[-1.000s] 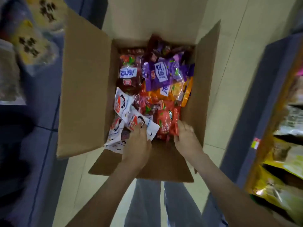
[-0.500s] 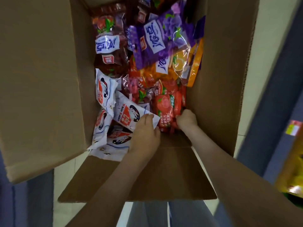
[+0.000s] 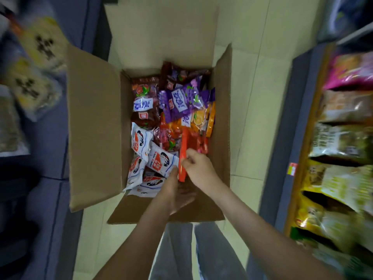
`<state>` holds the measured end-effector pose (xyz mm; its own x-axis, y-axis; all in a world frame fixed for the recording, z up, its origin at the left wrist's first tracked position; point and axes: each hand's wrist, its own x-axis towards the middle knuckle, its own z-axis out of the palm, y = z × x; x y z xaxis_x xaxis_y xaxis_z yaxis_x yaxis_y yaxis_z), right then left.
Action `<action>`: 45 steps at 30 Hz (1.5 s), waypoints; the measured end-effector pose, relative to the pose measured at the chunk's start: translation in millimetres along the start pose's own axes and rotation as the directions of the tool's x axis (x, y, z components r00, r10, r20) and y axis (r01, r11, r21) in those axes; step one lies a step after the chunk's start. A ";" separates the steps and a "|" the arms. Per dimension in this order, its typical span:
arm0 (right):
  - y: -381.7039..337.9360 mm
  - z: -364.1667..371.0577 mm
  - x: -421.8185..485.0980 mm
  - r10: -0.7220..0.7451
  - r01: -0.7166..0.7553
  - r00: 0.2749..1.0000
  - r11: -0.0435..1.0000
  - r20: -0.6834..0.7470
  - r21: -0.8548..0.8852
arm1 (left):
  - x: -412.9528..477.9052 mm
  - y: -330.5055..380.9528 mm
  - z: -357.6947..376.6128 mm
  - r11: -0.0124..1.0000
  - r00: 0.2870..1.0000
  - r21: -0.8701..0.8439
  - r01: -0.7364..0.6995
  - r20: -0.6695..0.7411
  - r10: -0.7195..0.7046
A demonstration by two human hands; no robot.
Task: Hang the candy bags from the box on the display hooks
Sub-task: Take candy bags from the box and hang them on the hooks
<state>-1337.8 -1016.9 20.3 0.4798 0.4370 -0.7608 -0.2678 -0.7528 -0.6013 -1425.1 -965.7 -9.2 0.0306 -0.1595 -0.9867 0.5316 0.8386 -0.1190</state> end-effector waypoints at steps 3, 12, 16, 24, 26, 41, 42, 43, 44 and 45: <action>-51.7 -13.3 -55.6 -0.109 0.105 0.987 0.994 0.119 0.034 | -74.7 10.9 8.4 0.889 0.978 -0.443 -0.118 0.104 0.182; -210.9 -74.5 -225.3 -0.265 0.345 0.807 0.937 0.528 -0.057 | -324.7 8.3 -38.7 0.640 0.680 -0.374 -0.671 0.034 0.733; -276.3 -98.6 -273.8 -0.323 0.294 0.801 0.946 0.505 0.139 | -414.3 -7.4 -78.4 0.458 0.474 -0.305 -0.835 0.022 0.880; -387.0 0.7 -378.0 -0.473 0.402 0.695 0.880 0.542 0.252 | -554.5 -67.8 -149.3 0.201 0.220 -0.298 -0.933 -0.031 0.975; -402.9 30.0 -408.8 -0.521 0.453 0.661 0.851 0.540 0.267 | -581.3 -85.5 -180.1 0.175 0.199 -0.306 -0.936 -0.049 0.979; -470.8 280.7 -600.9 -0.734 0.611 0.325 0.644 0.597 0.460 | -728.5 -194.6 -414.4 -0.144 -0.057 -0.165 -0.976 -0.443 0.895; -475.6 289.9 -611.6 -0.749 0.621 0.293 0.622 0.595 0.478 | -736.3 -199.4 -421.6 -0.174 -0.086 -0.155 -0.972 -0.456 0.886; -480.5 296.9 -621.9 -0.759 0.641 0.259 0.598 0.597 0.482 | -743.1 -203.6 -429.1 -0.204 -0.111 -0.151 -0.967 -0.470 0.876; -485.1 303.2 -631.8 -0.766 0.656 0.228 0.577 0.600 0.487 | -750.1 -207.9 -435.3 -0.223 -0.125 -0.151 -0.963 -0.480 0.868; -489.3 308.6 -639.5 -0.775 0.667 0.205 0.558 0.598 0.494 | -757.6 -212.5 -440.1 -0.239 -0.138 -0.151 -0.959 -0.488 0.862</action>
<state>-1771.4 -776.1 725.7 -0.1939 0.9672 0.1641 -0.2427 0.1147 -0.9633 -1933.9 -793.8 715.0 0.0409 0.9990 -0.0206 -0.2842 0.0314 0.9583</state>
